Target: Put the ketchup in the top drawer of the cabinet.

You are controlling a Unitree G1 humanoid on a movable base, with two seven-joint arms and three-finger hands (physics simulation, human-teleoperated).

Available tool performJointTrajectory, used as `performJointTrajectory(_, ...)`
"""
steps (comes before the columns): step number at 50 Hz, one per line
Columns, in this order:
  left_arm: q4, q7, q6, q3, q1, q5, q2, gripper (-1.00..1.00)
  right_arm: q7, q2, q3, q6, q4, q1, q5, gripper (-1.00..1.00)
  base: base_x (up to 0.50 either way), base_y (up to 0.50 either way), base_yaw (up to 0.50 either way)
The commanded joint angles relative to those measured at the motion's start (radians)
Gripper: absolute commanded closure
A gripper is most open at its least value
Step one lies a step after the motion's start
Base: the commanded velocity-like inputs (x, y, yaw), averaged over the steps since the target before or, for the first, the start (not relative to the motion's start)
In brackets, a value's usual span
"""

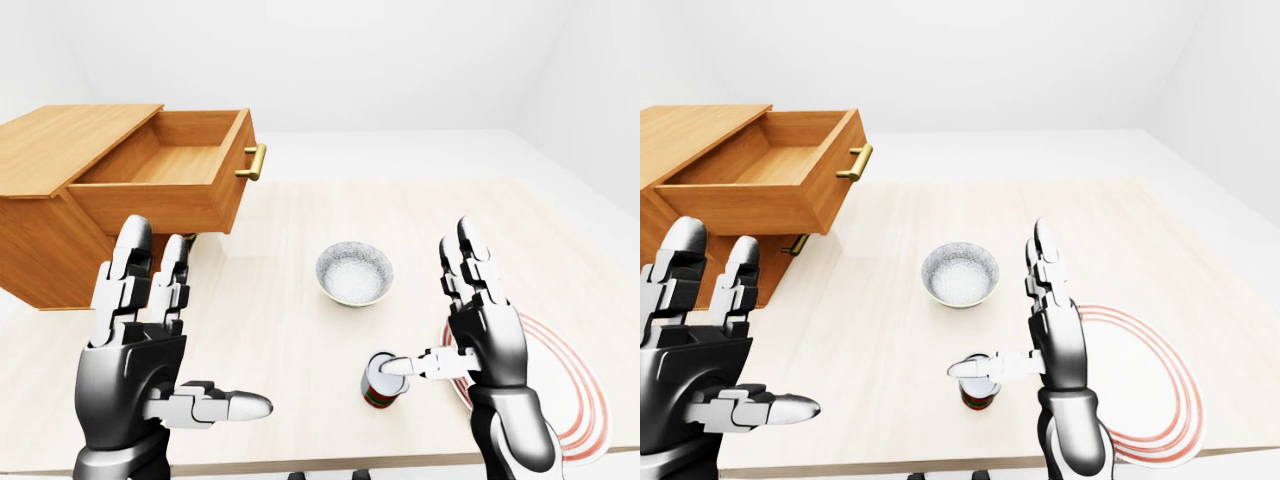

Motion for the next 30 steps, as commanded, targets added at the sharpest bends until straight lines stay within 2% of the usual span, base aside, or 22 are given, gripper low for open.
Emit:
performJointTrajectory(1,-0.004,-0.005,0.0,0.003,0.009,-0.004,-0.002,-1.0,0.0,0.0,0.012,0.0,0.007,0.0,-0.053,-1.0,0.03,0.5,0.0)
performJointTrajectory(30,-0.008,-0.005,0.0,0.015,0.001,-0.011,-0.002,-1.0,0.003,-0.007,0.031,0.0,0.007,0.006,-0.057,-1.0,0.05,0.5,0.0)
